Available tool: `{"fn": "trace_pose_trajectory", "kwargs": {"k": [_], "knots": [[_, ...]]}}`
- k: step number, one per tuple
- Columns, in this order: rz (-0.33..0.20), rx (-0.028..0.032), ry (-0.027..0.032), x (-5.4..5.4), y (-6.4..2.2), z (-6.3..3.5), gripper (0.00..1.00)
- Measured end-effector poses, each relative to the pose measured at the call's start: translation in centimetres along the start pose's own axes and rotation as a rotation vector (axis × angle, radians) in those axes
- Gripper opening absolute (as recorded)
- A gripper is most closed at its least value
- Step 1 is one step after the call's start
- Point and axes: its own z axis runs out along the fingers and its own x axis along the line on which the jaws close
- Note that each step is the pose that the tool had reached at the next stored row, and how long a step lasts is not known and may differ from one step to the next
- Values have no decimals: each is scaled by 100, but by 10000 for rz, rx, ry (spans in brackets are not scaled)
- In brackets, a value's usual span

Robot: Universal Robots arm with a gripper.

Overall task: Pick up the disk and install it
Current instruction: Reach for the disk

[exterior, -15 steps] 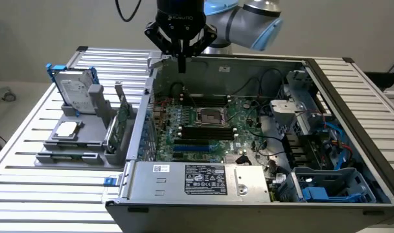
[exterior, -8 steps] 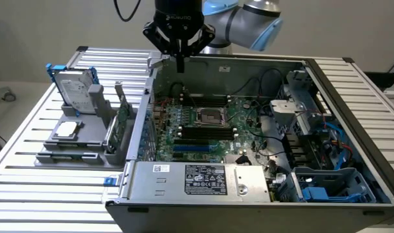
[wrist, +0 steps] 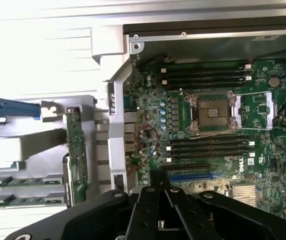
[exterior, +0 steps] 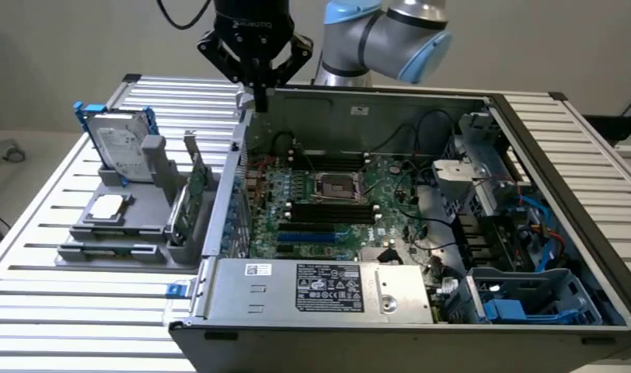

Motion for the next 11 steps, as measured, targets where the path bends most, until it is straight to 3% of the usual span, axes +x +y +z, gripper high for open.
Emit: {"fn": "trace_pose_trajectory", "kwargs": {"k": [11], "knots": [[8,-33,144,481,50,1,11]]}}
